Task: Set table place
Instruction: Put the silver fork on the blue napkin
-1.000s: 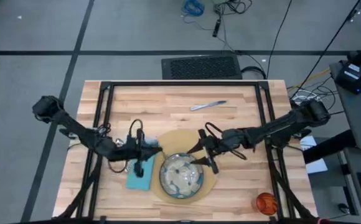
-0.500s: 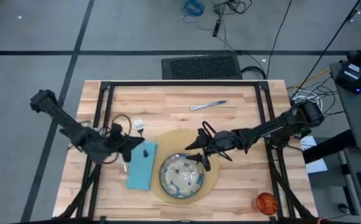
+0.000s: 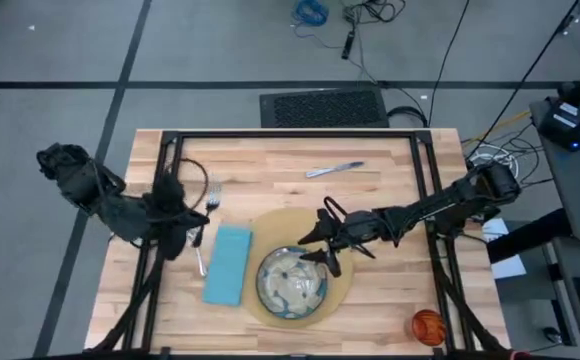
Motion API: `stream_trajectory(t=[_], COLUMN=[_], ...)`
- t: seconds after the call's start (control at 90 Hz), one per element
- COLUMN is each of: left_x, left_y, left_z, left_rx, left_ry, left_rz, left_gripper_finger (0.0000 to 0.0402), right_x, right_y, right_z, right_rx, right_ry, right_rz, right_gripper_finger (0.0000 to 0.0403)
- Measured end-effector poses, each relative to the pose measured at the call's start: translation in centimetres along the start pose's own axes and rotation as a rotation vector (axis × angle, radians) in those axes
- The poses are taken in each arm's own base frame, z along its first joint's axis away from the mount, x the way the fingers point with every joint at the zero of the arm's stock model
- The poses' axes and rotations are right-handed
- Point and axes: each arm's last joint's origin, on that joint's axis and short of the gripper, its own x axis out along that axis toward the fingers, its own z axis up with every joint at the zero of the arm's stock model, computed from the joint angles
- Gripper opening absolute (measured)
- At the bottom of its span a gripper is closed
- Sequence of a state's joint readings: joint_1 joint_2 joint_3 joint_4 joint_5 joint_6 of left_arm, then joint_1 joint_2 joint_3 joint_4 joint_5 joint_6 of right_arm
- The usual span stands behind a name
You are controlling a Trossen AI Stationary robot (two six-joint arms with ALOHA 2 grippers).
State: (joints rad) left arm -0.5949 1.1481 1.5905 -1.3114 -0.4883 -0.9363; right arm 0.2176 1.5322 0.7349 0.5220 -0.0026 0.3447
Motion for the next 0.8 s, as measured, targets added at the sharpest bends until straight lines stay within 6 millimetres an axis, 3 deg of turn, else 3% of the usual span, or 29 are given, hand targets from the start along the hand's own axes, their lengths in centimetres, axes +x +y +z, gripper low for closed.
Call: stream_trajectory(t=[0.122, 0.422, 0.589, 0.8], left_x=[1.8, 10.4, 14.9, 17.6], left_y=[-0.1, -0.4, 0.3, 1.7], left_z=[0.3, 0.1, -1.9, -4.7], left_rx=[-0.029, -0.126, -0.158, -0.314], left_ry=[0.200, 0.460, 0.677, 0.900], left_rz=[0.235, 0.412, 0.512, 0.609], left_gripper_finger=[0.0000, 0.0000, 0.0000, 0.0000], right_x=[0.0, 0.0, 0.0, 0.0], right_y=[0.0, 0.1, 0.6, 1.2], right_z=[0.0, 0.3, 0.1, -0.3], right_rx=[0.002, 0.015, 0.017, -0.002], right_ry=[-0.003, -0.028, -0.016, 0.012], right_rz=[0.000, 0.012, 0.028, 0.044], right_gripper_finger=[0.0196, 0.0196, 0.0196, 0.0196])
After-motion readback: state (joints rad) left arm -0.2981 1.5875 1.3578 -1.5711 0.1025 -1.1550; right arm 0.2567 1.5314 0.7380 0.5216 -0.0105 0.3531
